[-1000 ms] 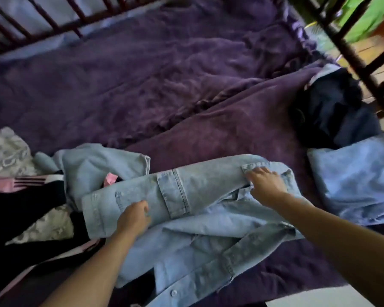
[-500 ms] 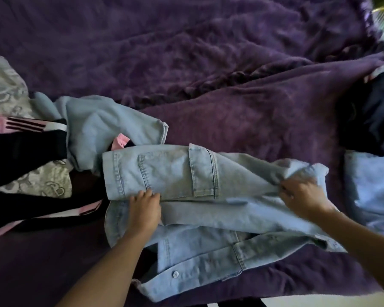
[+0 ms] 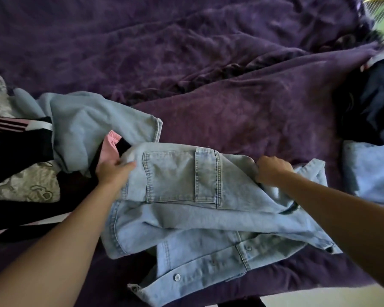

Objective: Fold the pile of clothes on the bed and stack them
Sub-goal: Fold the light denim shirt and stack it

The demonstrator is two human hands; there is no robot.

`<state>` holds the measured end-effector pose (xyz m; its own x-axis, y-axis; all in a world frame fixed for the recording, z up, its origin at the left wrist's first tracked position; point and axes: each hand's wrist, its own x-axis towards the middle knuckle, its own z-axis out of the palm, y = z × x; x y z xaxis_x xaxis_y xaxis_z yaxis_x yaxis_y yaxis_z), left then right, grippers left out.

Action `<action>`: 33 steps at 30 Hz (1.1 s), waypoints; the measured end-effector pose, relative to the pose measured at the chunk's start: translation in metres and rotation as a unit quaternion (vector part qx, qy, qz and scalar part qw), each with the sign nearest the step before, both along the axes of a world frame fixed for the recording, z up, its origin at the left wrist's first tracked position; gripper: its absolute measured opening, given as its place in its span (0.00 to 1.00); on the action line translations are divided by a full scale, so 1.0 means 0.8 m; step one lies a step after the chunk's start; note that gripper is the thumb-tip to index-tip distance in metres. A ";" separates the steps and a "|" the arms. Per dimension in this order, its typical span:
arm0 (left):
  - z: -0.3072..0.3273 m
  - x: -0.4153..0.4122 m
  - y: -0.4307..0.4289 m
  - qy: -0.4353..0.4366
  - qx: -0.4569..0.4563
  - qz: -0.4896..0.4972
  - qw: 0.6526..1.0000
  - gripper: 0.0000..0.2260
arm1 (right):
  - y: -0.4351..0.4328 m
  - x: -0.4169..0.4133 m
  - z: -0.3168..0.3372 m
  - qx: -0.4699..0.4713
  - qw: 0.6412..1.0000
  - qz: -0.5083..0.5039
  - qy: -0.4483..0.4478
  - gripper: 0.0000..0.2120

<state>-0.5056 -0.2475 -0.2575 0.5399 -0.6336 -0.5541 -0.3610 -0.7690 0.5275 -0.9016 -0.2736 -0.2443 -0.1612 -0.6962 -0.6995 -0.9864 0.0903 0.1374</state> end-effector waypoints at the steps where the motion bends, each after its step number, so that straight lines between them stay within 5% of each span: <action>1: 0.006 -0.004 0.001 0.009 -0.024 -0.019 0.999 0.13 | 0.004 -0.005 0.005 -0.041 0.999 -0.007 -0.013 0.14; 6: 0.053 -0.013 -0.021 -0.085 -0.224 -0.038 0.970 0.10 | -0.066 -0.047 0.076 -0.379 0.916 -0.075 -0.110 0.12; 9: 0.062 -0.017 -0.035 -0.112 -0.250 0.000 0.962 0.13 | -0.111 -0.052 0.096 -0.455 0.871 -0.088 -0.161 0.11; 11: 0.057 -0.018 -0.032 -0.114 -0.186 -0.014 0.976 0.18 | -0.112 -0.054 0.090 -0.352 0.927 -0.038 -0.126 0.11; 13: 0.047 -0.015 -0.021 -0.077 -0.094 -0.054 0.991 0.28 | -0.091 -0.053 0.071 -0.057 0.996 0.060 -0.025 0.16; 15: 0.036 -0.008 -0.011 -0.024 -0.041 -0.067 0.997 0.38 | -0.065 -0.045 0.054 0.137 0.982 0.127 0.012 0.21; 17: 0.035 -0.002 -0.010 0.012 -0.047 -0.037 0.998 0.40 | -0.063 -0.033 0.047 0.091 0.990 0.106 -0.032 0.19; 20: 0.039 0.003 -0.028 0.082 -0.103 -0.004 0.991 0.26 | -0.093 0.001 0.035 -0.130 0.988 -0.016 -0.088 0.30; 24: 0.042 -0.008 -0.046 0.117 -0.096 -0.056 0.987 0.09 | -0.119 0.066 0.006 -0.053 0.908 -0.333 -0.249 0.30; 28: 0.042 -0.021 -0.043 0.115 -0.097 -0.073 0.986 0.11 | -0.089 0.112 -0.015 -0.026 0.856 -0.411 -0.312 0.14; 33: 0.070 0.018 -0.073 0.045 -0.202 0.057 0.977 0.12 | -0.144 0.099 0.015 -0.122 0.785 -0.476 -0.376 0.10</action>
